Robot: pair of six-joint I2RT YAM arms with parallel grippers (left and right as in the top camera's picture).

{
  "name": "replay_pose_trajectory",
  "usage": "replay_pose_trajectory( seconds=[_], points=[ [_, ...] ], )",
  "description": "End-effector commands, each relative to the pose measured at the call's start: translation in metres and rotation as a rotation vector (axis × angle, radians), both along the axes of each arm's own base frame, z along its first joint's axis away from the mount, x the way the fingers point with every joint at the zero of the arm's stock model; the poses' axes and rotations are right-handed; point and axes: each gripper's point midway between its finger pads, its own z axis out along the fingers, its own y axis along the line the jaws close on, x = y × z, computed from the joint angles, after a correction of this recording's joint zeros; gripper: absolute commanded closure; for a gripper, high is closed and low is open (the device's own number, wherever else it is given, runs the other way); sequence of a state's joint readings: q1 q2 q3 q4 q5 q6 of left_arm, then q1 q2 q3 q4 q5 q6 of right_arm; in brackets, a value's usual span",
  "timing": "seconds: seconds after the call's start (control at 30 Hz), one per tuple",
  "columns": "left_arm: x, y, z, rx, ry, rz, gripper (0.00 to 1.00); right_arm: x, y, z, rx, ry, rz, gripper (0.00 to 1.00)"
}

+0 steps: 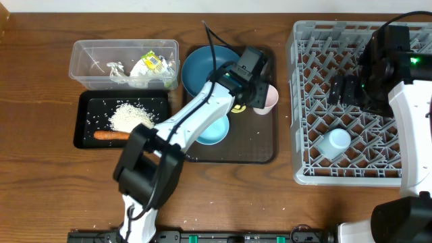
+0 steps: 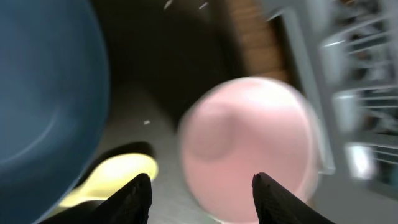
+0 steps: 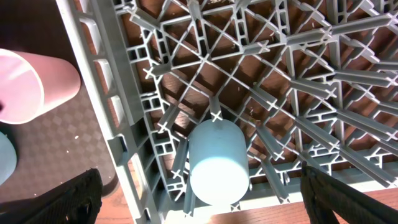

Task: Sort waste into correct bins and load items into the dishwasher rack
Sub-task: 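Reach the left gripper to the pink cup and grasp it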

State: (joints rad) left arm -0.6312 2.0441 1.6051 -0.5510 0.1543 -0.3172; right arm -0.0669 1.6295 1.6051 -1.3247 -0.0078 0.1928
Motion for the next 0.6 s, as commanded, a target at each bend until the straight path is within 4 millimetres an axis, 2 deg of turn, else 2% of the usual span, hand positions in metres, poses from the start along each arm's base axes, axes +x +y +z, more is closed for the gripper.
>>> replay_pose_trajectory(
  seconds=[0.0, 0.17, 0.23, 0.3, 0.33, 0.47, 0.57],
  points=[
    [0.010, 0.010, -0.013, 0.053, -0.006, 0.035, 0.46, 0.002, 0.001, 0.005, -0.001, -0.013, 0.019, 0.01],
    [0.008, 0.008, -0.014, 0.055, -0.003, 0.030, 0.64, 0.002, 0.001, 0.005, -0.006, -0.013, 0.018, 0.01],
    [0.007, 0.007, -0.015, 0.053, -0.001, 0.026, 0.74, 0.002, 0.000, 0.005, -0.009, -0.013, 0.017, 0.01],
    [0.005, 0.005, -0.014, 0.044, 0.007, 0.020, 0.91, 0.002, 0.000, 0.005, -0.009, -0.014, 0.017, 0.01],
    [0.004, 0.003, -0.013, 0.030, 0.014, 0.014, 0.94, 0.002, 0.000, 0.005, -0.009, -0.016, 0.017, 0.01],
    [0.003, 0.002, 0.001, -0.032, 0.030, 0.003, 0.94, 0.006, 0.001, 0.006, -0.003, -0.031, 0.018, 0.02],
    [0.004, 0.012, 0.027, -0.130, 0.070, 0.035, 0.94, 0.013, 0.012, 0.008, 0.056, -0.061, 0.041, 0.01]
  ],
)
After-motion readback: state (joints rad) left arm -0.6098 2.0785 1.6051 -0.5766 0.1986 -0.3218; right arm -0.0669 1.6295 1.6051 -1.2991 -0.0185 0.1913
